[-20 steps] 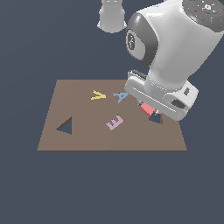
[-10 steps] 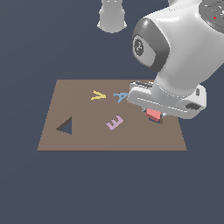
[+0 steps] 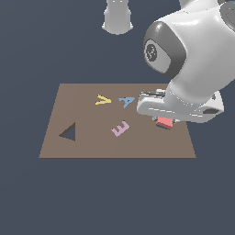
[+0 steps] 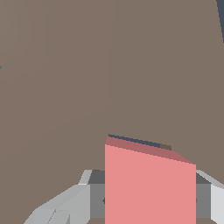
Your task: Insert a designated object into the corresponding slot on a board.
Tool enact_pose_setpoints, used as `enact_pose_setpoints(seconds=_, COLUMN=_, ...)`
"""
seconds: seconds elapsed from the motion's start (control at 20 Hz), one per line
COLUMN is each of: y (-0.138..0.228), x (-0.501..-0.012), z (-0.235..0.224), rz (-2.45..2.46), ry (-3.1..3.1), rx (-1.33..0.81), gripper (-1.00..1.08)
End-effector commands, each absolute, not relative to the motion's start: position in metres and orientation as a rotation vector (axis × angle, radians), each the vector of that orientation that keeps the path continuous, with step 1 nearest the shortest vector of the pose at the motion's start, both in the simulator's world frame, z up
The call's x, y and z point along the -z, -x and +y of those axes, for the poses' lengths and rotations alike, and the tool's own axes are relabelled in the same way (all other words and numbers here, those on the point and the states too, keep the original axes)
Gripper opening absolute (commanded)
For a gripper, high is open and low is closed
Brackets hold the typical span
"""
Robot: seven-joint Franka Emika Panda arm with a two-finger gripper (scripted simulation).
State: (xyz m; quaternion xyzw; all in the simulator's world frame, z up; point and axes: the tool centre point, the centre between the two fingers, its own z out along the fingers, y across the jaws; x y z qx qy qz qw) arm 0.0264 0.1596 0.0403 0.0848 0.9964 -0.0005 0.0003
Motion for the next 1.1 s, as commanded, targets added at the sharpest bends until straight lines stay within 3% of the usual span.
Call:
enact_pose_setpoints(seconds=0.0, y=-0.027, x=-0.041, z=0.161, rz=3.132, ry=-0.231, rx=0.002, gripper=-1.00)
enact_pose_setpoints(seconds=0.55, y=-0.027, x=-0.030, z=0.162, rz=3.133, ry=-0.213, rx=0.001, gripper=-1.00)
enact_pose_setpoints(seconds=0.6, y=-0.027, x=-0.030, z=0.162, rz=3.133, ry=-0.213, rx=0.001, gripper=1.00)
enact_pose_setpoints(seconds=1.05, y=-0.027, x=-0.030, z=0.162, rz=3.133, ry=-0.213, rx=0.001, gripper=1.00)
